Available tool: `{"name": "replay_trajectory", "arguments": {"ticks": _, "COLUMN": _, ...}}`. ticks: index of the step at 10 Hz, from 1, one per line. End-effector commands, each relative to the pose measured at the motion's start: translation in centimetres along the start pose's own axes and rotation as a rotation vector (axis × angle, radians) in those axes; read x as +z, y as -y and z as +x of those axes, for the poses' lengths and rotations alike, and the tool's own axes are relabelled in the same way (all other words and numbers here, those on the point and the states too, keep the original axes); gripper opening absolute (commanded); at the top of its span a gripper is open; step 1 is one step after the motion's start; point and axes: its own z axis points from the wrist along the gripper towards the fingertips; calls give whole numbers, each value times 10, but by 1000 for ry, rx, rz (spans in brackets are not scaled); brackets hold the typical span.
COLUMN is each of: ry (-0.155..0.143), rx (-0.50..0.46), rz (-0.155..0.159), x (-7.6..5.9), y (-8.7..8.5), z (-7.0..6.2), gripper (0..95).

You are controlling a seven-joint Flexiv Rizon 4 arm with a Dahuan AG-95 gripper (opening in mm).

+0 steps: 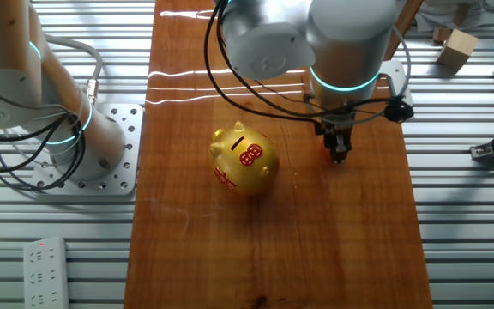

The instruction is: Grab a basketball, release it and shoot it into the basket

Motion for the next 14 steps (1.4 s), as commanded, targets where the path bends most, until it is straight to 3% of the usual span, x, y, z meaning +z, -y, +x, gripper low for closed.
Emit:
{"name": "replay_trajectory", "arguments": {"ticks": 1, "ry": -16, "rx": -3, "rz": -2, "x": -31, "y": 1, "z": -4, "gripper": 0}}
{"name": "replay_trajectory", "arguments": {"ticks": 5, "ry": -11, "rx": -17, "rz": -2, "x": -98, "y": -6, "z": -12, "gripper": 0}}
{"name": "replay_trajectory", "arguments": {"ticks": 6, "ry": -9, "rx": -21, "rz": 0, "x": -108, "y": -9, "z": -13, "gripper": 0}}
{"name": "replay_trajectory", "arguments": {"ticks": 8, "ry": -12, "rx": -25, "rz": 9, "x": -149, "y": -25, "z": -22, "gripper": 0}}
{"name": "replay_trajectory", "arguments": {"ticks": 11, "ry": -21, "rx": -6, "rz": 10, "x": -189, "y": -51, "z": -40, "gripper": 0}}
{"name": "replay_trajectory", "arguments": {"ticks": 13, "ry": -33, "rx": 20, "rz": 14, "x": -209, "y": -72, "z": -55, "gripper": 0}}
{"name": "replay_trajectory", "arguments": {"ticks": 14, "ry": -34, "rx": 25, "rz": 14, "x": -213, "y": -77, "z": -58, "gripper": 0}}
